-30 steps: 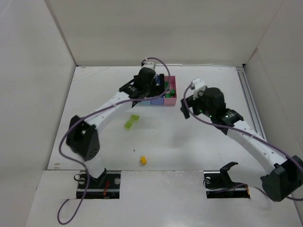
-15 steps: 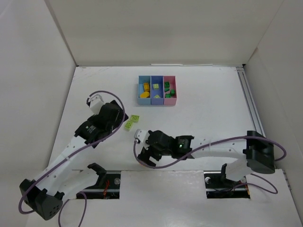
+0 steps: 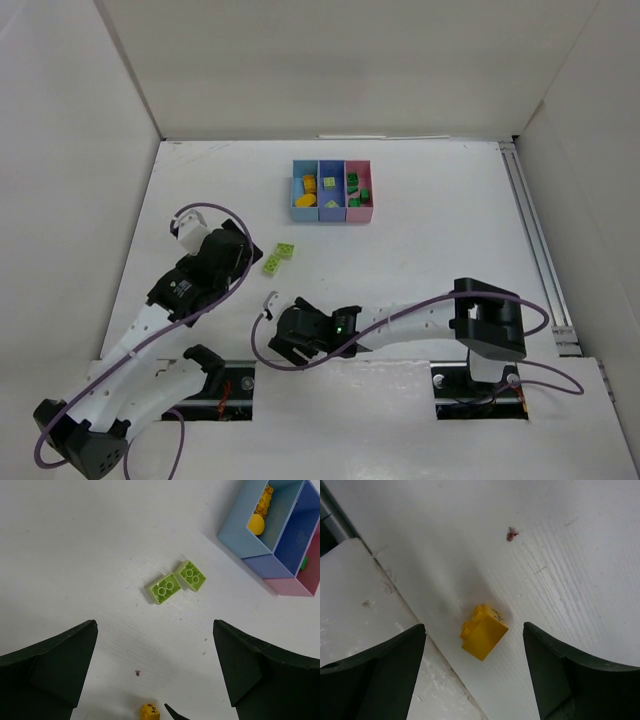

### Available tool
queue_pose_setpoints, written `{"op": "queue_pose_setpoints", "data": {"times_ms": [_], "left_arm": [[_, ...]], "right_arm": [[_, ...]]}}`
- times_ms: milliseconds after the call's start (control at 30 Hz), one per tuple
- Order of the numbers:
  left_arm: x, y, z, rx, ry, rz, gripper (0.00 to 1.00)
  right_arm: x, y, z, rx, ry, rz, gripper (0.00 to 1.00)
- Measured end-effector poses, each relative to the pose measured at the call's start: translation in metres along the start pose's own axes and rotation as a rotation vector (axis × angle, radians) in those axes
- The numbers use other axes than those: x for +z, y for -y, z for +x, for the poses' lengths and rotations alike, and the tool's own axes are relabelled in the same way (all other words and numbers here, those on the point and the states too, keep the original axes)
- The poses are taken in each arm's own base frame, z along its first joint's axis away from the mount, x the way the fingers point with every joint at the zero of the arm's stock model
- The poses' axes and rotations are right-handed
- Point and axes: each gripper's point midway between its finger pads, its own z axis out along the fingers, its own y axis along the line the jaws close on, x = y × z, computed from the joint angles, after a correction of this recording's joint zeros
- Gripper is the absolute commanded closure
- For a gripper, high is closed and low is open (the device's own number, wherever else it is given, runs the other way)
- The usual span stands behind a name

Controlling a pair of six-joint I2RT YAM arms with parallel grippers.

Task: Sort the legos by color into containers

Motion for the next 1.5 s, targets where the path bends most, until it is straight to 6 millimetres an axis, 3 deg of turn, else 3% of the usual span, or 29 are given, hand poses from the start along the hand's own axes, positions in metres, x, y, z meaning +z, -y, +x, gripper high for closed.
{"op": "queue_pose_setpoints", "data": {"times_ms": [33, 367, 600, 733, 867, 1100, 1267, 1400, 1500], "left_arm": [[0.000, -0.001, 0.000, 0.001, -0.001, -0.002, 0.00], [-0.001, 0.000, -0.001, -0.005, 0.005, 0.007, 0.00], [0.006, 0.002, 0.003, 0.013, -0.008, -0.012, 0.00], [0.016, 0.001, 0.012, 0.043, -0.033, -0.048, 0.00], [0.027, -0.001, 0.019, 0.077, -0.064, -0.081, 0.00], [0.058, -0.008, 0.009, 0.045, -0.106, -0.124, 0.00], [0.064, 0.008, 0.009, 0.057, -0.128, -0.049, 0.00], [0.070, 0.016, 0.014, 0.082, -0.152, -0.018, 0.00], [0.075, 0.017, 0.019, 0.105, -0.172, -0.017, 0.00]], "right_arm": [[0.002, 0.002, 0.000, 0.006, -0.003, 0.015, 0.35], [0.003, 0.009, 0.003, 0.036, -0.014, 0.066, 0.73], [0.000, 0.015, 0.002, 0.009, -0.016, 0.085, 0.84], [-0.011, 0.031, -0.022, 0.000, 0.015, 0.103, 0.84], [-0.028, 0.081, -0.069, 0.060, 0.104, 0.144, 0.84], [-0.064, 0.238, -0.138, 0.178, 0.226, 0.359, 0.84], [-0.070, 0.321, -0.172, 0.214, 0.277, 0.441, 0.85], [-0.052, 0.363, -0.176, 0.216, 0.259, 0.453, 0.85], [-0.029, 0.371, -0.171, 0.199, 0.223, 0.422, 0.85]]}}
